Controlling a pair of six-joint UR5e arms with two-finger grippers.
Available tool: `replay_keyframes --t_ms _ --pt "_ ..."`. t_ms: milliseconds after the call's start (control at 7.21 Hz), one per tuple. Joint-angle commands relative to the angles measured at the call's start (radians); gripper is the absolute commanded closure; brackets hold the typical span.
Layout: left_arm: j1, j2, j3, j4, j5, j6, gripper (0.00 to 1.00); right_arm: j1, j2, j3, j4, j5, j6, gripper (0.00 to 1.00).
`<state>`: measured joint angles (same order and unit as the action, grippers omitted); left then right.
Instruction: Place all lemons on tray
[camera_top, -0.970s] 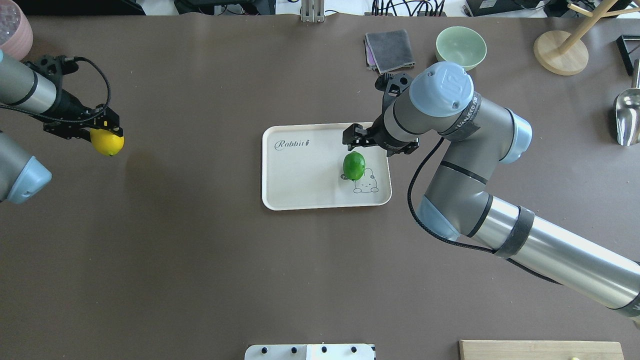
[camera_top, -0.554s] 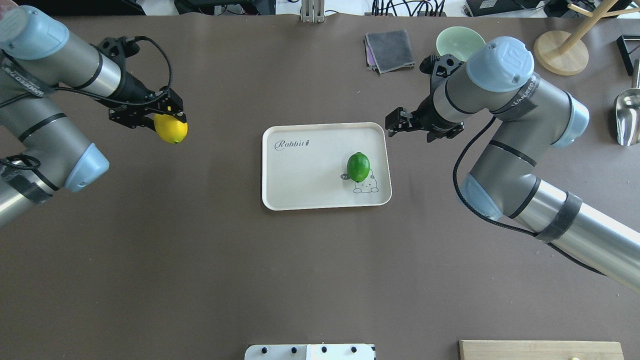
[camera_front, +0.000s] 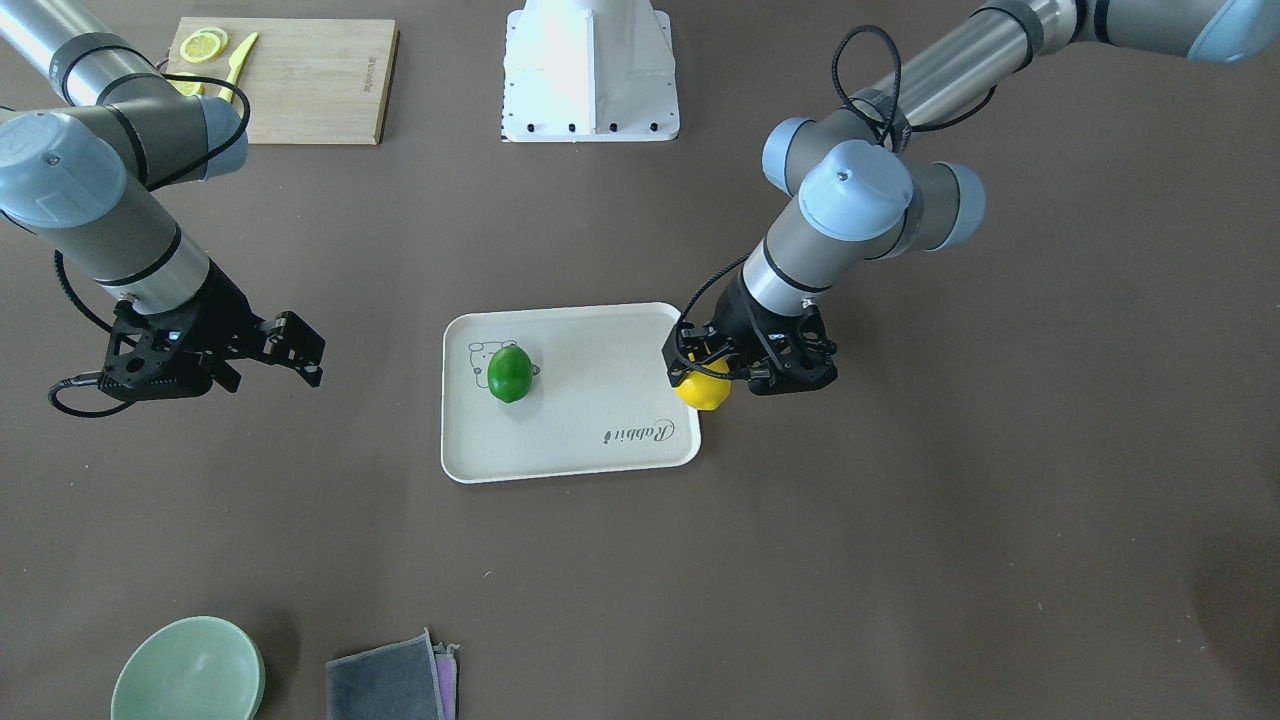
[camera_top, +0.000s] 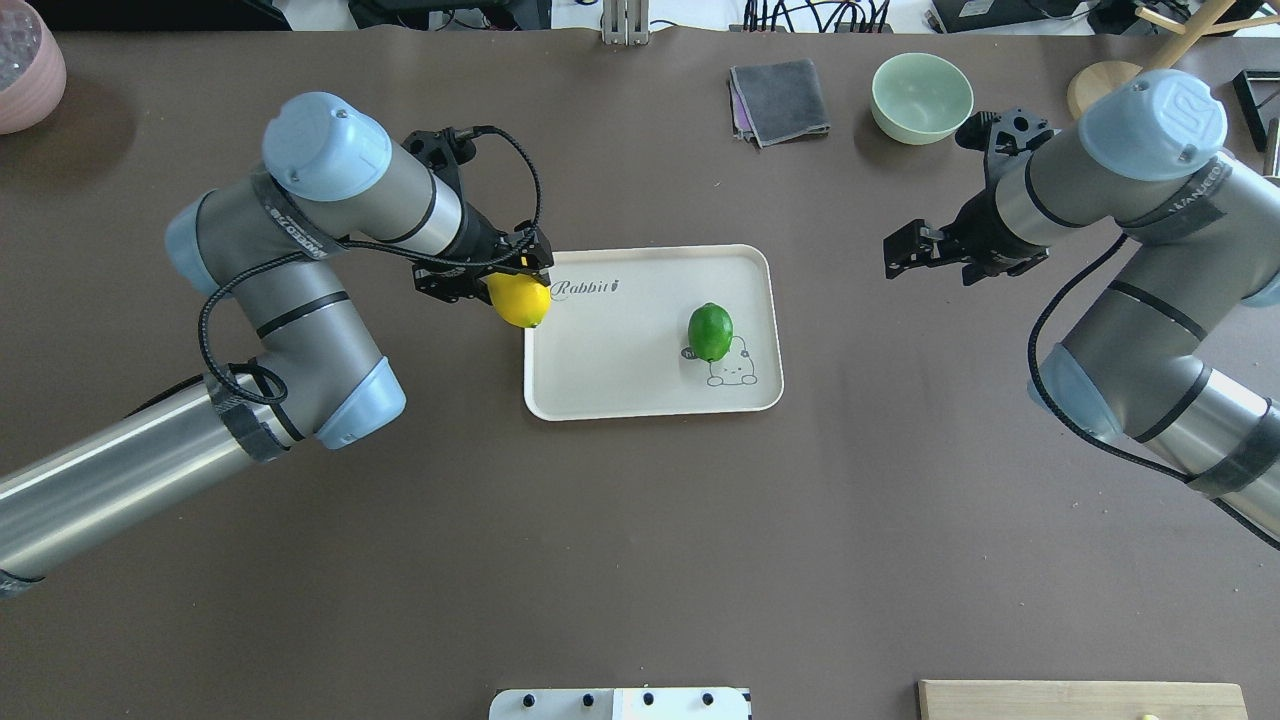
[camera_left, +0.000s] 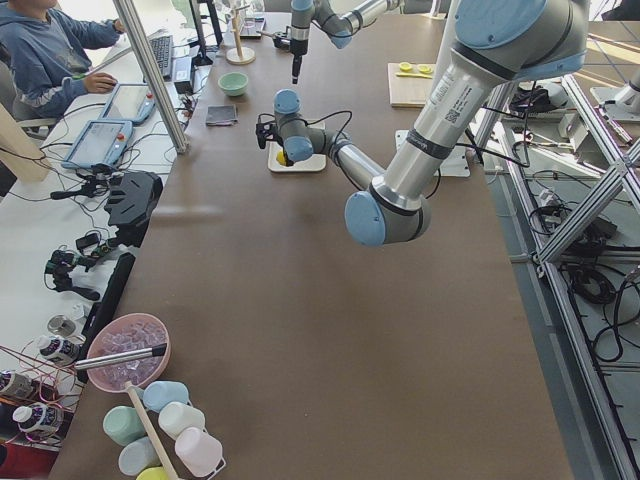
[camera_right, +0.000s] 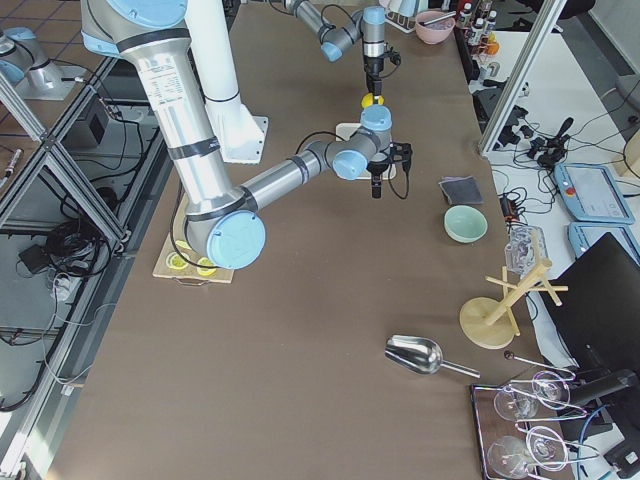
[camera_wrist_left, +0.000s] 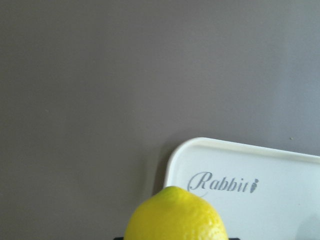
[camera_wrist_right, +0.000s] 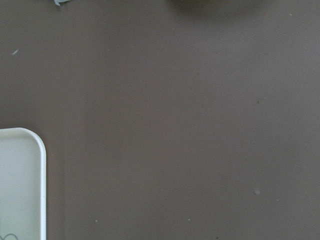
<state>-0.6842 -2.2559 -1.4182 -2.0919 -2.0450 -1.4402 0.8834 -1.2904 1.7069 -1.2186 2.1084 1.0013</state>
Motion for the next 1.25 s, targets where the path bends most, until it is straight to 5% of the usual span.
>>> replay_keyframes --t_ms 0,416,554,832,1109 --pt "0.057 -0.071 0.065 0.0 0.063 -0.017 1.0 0.009 -0.061 0.017 0.001 0.004 -0.016 0.0" --pt "0.084 -0.082 0.067 0.0 0.1 -0.016 0.99 0.008 -0.076 0.019 0.002 0.002 -0.016 0.0" --pt "0.084 -0.08 0.067 -0.002 0.103 -0.01 0.11 0.008 -0.076 0.017 0.002 0.002 -0.016 0.0" --pt "0.08 -0.076 0.056 0.001 0.097 -0.006 0.03 0.011 -0.088 0.02 0.004 0.001 -0.016 0.0" --pt "0.037 -0.025 -0.049 0.15 0.048 0.1 0.03 0.015 -0.121 0.028 0.004 0.001 -0.088 0.0"
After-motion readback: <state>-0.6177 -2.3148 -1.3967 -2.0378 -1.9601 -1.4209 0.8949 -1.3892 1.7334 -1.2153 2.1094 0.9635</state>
